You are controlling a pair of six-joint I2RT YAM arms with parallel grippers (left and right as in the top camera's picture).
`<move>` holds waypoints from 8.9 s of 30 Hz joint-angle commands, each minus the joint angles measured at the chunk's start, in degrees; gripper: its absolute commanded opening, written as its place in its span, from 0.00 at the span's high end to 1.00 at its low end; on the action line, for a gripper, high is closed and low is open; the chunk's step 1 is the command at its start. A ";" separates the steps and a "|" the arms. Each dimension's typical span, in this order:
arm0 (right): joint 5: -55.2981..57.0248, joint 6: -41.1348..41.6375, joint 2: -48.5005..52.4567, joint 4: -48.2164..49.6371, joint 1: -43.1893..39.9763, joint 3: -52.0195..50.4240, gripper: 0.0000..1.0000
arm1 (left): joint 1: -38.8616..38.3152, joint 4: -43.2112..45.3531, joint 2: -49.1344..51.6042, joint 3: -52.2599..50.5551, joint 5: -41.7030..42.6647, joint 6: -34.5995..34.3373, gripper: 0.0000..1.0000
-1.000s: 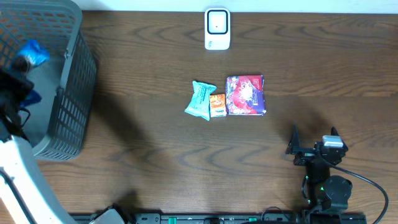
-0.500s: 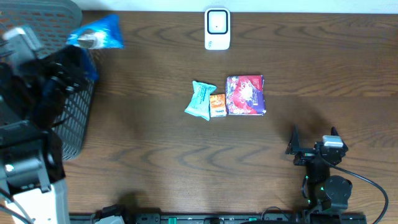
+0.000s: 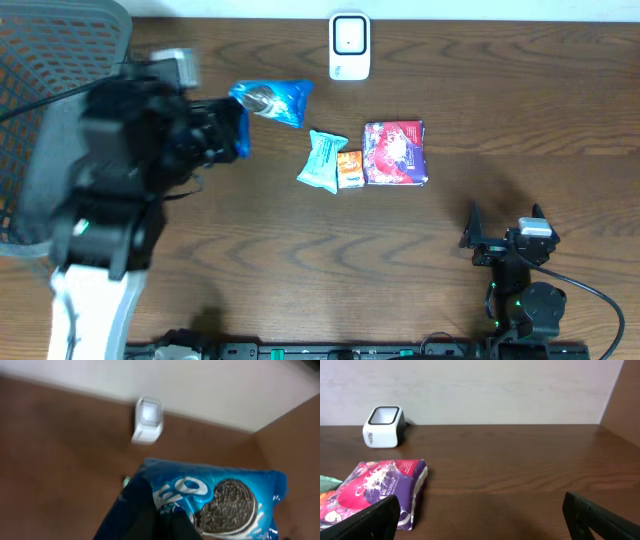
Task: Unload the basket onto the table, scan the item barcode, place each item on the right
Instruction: 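Lift the Oreo pack out and carry it toward the scanner, then lower the Oreo pack left of the tissue pack and open the left gripper, then withdraw the left gripper back beside the basket, then move the right gripper toward the red-purple Carefree pack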
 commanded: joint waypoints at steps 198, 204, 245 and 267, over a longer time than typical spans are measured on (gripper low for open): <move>-5.35 6.32 -0.24 2.80 0.31 -0.09 0.01 | 7.56 -21.94 5.25 4.63 -24.79 3.91 0.02; -41.09 35.65 -0.24 3.80 0.31 -0.09 0.01 | 7.56 -21.94 5.25 4.63 -24.81 3.91 0.02; -24.09 19.15 42.86 -34.80 0.20 52.39 0.01 | 7.56 -21.94 5.25 4.63 -24.79 3.91 0.02; -25.14 13.40 75.36 -37.51 0.33 58.88 0.01 | 7.56 -21.94 5.27 4.63 -24.79 3.91 0.02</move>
